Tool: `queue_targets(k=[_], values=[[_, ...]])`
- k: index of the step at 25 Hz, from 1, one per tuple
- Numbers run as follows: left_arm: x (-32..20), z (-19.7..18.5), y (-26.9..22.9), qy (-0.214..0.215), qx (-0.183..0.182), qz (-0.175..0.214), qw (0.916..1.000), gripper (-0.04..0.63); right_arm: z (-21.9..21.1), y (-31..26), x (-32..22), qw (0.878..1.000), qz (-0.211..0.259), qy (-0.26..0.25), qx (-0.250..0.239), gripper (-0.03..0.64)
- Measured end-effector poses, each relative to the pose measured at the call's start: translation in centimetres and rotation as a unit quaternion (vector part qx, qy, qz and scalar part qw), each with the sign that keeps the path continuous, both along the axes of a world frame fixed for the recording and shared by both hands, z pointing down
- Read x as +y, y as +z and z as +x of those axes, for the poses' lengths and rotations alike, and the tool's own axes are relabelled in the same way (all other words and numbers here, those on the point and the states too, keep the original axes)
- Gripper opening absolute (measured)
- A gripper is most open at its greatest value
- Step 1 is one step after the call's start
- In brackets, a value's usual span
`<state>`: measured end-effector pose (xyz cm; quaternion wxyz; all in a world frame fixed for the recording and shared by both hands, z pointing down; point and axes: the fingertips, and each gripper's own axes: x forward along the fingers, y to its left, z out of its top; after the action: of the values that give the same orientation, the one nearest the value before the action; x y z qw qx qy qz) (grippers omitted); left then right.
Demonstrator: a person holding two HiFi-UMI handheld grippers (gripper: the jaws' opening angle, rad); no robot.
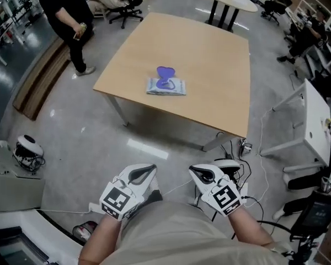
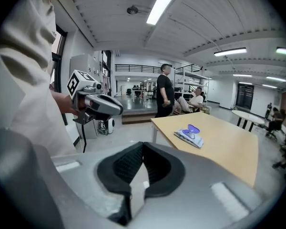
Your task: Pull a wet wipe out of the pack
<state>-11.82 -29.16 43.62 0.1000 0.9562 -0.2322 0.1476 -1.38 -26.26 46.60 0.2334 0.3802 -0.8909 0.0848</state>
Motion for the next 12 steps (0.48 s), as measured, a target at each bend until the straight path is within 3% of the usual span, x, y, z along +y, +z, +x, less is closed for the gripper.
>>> queue_targets(k=[6, 12], values=[[-9.1, -1.6, 0.8, 0.056, -0.016, 0.021, 0.9981, 0.006, -2.2, 0.5, -8.5, 0.999, 0.005, 0.044, 0.009, 0.003], [-15.3, -1.3, 4.0, 0.06, -0.023, 0.002, 0.9979, 0.006, -2.5, 2.9, -14.6, 0.998, -0.017, 0.058, 0.029, 0.008]])
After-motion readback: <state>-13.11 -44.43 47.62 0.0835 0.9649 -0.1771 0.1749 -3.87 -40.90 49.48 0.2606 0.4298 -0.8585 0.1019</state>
